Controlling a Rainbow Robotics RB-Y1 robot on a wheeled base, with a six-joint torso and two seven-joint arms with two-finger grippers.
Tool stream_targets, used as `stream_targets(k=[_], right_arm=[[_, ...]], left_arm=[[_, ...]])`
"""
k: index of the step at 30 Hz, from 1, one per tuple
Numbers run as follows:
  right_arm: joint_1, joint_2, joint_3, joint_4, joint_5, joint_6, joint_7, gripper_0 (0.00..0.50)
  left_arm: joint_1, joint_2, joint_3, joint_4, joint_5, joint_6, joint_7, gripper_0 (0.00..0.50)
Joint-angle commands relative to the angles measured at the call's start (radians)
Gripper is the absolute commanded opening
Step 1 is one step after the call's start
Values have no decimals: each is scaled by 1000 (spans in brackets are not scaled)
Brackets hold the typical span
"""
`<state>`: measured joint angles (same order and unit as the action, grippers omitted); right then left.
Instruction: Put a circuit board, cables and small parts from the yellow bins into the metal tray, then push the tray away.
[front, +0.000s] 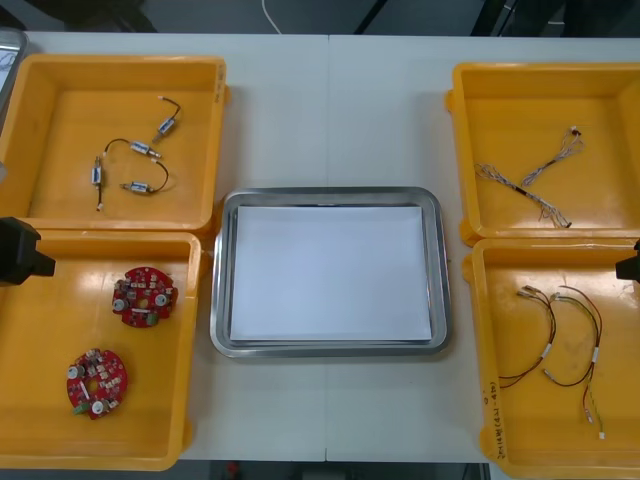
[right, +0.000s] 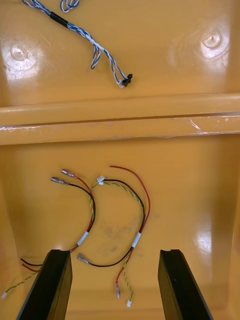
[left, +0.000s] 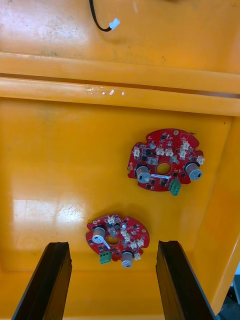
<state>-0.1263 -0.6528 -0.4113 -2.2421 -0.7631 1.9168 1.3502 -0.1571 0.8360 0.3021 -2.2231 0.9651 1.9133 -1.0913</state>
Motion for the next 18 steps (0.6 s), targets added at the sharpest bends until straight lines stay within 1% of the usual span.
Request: stream_targets(k=[1, 18], right_arm=[[14, -39, -20, -8, -4, 3, 43, 500], [14, -39, -20, -8, -4, 3, 43, 500]], left_arm=[[19, 41, 32, -27, 7, 7, -38, 500], [19, 41, 32, -27, 7, 7, -38, 500]])
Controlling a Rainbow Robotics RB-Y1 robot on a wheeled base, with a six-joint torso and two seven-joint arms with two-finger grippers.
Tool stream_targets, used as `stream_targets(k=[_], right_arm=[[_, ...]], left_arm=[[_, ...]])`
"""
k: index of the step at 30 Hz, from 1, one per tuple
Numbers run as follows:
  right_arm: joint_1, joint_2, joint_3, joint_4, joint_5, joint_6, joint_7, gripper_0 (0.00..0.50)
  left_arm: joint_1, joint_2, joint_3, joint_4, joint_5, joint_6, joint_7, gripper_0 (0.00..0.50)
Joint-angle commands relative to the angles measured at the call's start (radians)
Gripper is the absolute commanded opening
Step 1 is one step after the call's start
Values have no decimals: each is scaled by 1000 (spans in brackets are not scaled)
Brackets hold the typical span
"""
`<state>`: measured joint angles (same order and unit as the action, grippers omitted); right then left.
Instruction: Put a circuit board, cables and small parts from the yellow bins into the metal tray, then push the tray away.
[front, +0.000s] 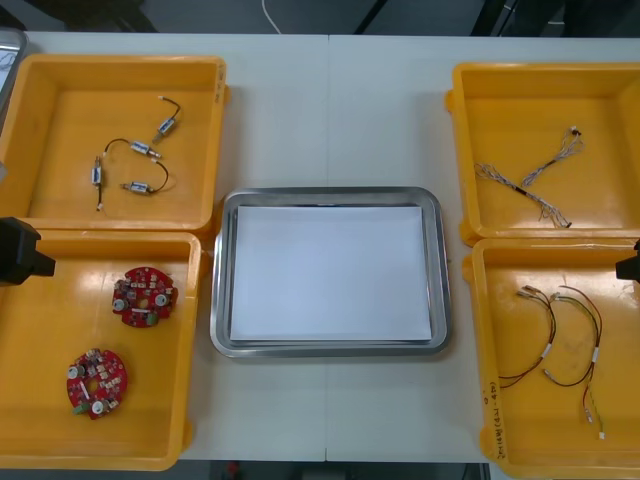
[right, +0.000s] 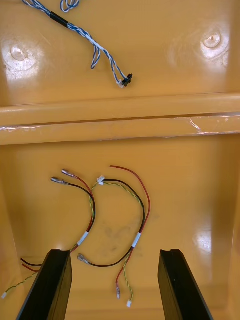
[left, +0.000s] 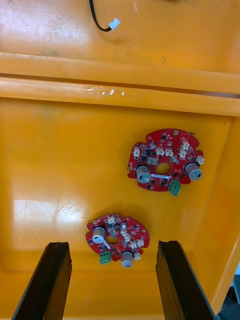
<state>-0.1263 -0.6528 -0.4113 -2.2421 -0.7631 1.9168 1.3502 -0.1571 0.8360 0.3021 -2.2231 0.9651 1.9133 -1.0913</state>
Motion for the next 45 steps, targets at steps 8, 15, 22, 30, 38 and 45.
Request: stream_targets(k=[8, 15, 22, 30, 38, 45], right_arm=[[10, -28, -24, -42, 36, 3, 46, 500], [16, -2, -24, -51, 42, 3, 46, 500], [56, 12, -54, -62, 28, 3, 52, 500], [125, 53, -92, -109, 22, 3, 35, 500], [235, 88, -112, -152, 18, 3, 17, 500], [310, 117, -113, -159, 24, 3, -2, 500]], left_arm=[[19, 41, 32, -27, 7, 7, -38, 500], [45, 15, 20, -9, 6, 7, -36, 500], [42, 18, 22, -9, 4, 7, -47, 500], [73, 18, 23, -15, -9, 7, -62, 500], [137, 25, 29, -24, -25, 7, -90, 500], [217, 25, 31, -47, -46, -88, -110, 500]])
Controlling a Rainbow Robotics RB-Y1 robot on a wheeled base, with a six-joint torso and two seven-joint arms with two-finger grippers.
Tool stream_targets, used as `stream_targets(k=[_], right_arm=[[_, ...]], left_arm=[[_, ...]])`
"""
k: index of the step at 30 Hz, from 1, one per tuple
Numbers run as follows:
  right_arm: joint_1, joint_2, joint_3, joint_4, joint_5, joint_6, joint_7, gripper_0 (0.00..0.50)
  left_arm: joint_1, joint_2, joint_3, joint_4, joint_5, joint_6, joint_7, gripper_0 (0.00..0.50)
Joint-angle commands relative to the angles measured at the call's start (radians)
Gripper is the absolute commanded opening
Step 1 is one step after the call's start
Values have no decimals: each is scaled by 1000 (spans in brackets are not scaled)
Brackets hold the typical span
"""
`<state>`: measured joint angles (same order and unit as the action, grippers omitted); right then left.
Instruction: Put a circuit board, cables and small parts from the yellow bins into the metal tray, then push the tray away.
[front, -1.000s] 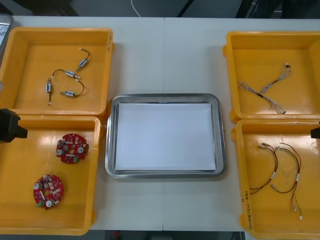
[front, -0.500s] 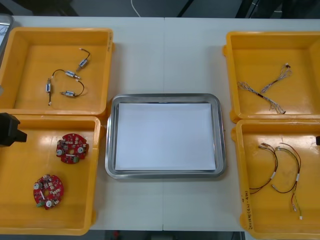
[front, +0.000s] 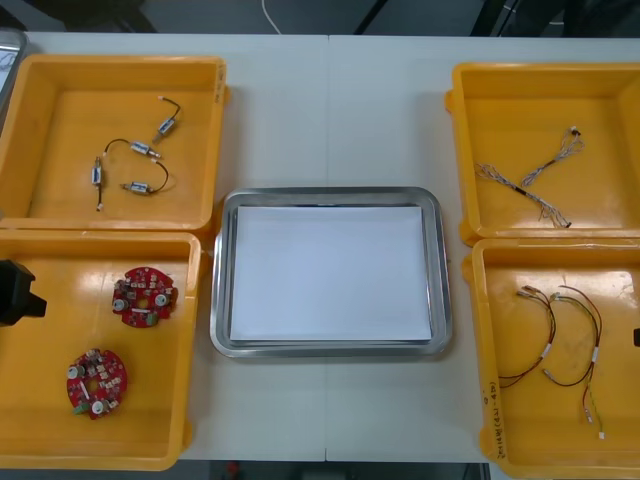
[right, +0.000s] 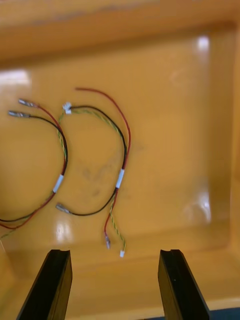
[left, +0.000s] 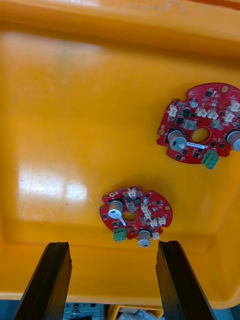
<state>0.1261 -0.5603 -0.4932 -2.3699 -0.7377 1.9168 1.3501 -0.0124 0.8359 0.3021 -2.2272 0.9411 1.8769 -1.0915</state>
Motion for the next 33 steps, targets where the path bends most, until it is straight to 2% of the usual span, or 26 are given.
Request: stream_targets(k=[1, 6, 14, 23, 33], right_arm=[[66, 33, -30, -31, 4, 3, -8, 500], [72, 71, -13, -32, 29, 3, -83, 500], [95, 86, 24, -23, 64, -2, -121, 500], [98, 100, 64, 46, 98, -117, -126, 500], [98, 100, 116, 113, 144, -228, -123, 500]], left_arm=[[84, 25, 31, -46, -25, -68, -114, 500], [146, 25, 29, -52, -35, -156, -131, 500], [238, 25, 28, -51, -36, -275, -162, 500], [331, 25, -9, -48, -61, -424, -191, 500], [356, 25, -66, -32, -93, -481, -189, 500]])
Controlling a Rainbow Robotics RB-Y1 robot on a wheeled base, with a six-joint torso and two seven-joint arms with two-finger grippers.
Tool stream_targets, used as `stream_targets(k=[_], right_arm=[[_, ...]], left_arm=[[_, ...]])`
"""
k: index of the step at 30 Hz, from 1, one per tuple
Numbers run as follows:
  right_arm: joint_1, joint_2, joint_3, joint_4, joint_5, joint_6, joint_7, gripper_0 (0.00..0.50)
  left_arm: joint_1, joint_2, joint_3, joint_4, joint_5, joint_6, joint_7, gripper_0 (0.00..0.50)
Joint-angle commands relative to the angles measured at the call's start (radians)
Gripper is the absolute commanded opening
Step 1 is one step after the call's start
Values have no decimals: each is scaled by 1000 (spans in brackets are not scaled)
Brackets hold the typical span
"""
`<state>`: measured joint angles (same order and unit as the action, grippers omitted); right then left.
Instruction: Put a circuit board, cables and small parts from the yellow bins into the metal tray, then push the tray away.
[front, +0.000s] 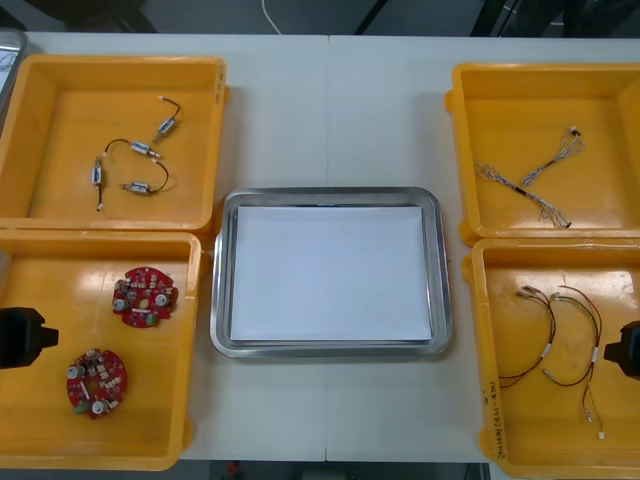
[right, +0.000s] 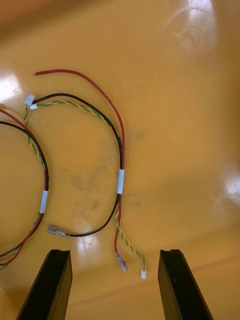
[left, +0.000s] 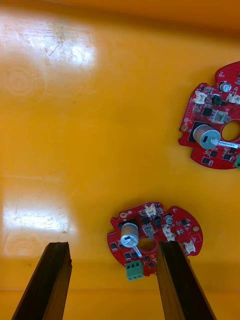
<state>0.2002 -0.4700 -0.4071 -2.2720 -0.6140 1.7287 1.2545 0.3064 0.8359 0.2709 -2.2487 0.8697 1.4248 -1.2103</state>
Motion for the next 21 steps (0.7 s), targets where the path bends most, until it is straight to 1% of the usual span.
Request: stream_targets(k=[1, 6, 10, 15, 21], right_arm=[[24, 10, 37, 25, 25, -55, -27, 500], [24, 10, 64, 52, 40, -100, -27, 500], [24, 10, 79, 81, 48, -123, -26, 500], [22, 10, 97, 121, 51, -161, -21, 500], [24, 10, 102, 131, 62, -172, -24, 500]], left_arm=[[40, 23, -44, -5, -24, -38, -71, 500], [46, 18, -82, 37, -41, -93, -77, 500], [62, 18, -114, 57, -74, -153, -83, 500], [86, 18, -131, 61, -95, -176, -83, 500], [105, 18, -159, 84, -113, -227, -87, 500]])
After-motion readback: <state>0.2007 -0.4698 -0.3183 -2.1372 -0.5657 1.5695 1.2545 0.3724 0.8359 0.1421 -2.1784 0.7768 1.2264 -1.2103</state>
